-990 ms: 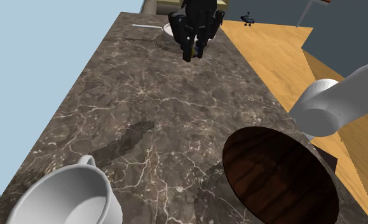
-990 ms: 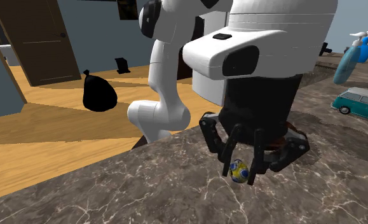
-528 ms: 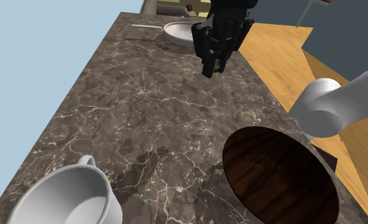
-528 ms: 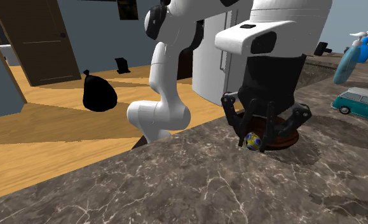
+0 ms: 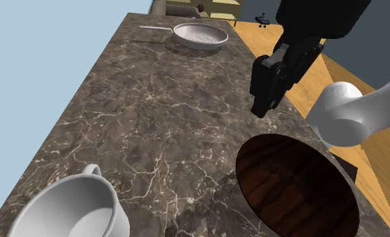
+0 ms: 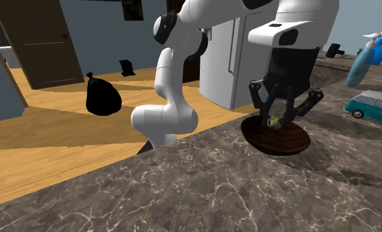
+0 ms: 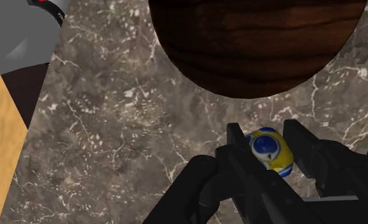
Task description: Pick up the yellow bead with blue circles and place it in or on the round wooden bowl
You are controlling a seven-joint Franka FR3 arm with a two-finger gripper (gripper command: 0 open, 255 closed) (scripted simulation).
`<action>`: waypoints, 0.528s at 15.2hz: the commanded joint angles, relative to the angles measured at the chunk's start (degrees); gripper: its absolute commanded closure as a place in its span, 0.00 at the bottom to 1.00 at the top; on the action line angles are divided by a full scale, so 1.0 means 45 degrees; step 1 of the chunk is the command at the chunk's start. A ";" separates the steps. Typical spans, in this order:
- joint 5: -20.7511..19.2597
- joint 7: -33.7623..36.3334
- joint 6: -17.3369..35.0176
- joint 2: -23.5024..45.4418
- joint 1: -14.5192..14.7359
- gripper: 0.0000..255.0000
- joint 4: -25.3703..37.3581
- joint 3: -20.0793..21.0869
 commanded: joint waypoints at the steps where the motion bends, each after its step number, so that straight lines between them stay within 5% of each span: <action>1: 0.0369 0.0483 -0.0283 -0.0474 0.0316 1.00 -0.0068 0.0192; 8: 0.1464 0.2038 -0.0796 -0.1406 0.1037 1.00 0.0044 0.1082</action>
